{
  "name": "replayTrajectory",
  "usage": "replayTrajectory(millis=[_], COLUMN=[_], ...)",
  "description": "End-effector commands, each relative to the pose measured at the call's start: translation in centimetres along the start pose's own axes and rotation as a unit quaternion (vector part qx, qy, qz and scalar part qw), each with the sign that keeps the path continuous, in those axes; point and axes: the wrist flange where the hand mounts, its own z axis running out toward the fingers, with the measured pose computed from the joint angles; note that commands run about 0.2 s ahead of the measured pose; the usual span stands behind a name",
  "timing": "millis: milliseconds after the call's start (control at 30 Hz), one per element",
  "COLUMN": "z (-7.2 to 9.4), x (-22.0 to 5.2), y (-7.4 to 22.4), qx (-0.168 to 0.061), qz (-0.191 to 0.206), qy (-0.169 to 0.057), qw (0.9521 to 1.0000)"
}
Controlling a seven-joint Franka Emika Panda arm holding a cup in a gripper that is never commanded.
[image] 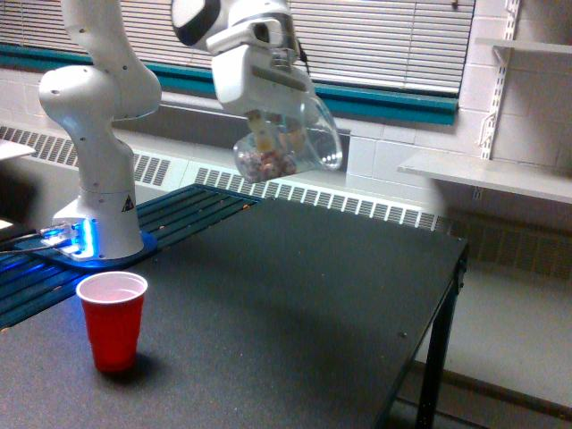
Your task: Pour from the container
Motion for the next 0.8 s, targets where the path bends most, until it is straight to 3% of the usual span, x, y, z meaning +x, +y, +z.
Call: replayTrajectory(millis=[33,800], z=[-0.4,0.5], x=[-0.3,-5.4], y=[3.4,11.1], qx=[-0.011,-0.081], qz=[-0.014,-0.028], qy=[0.014,-0.006], qw=[0.9997,0.9963])
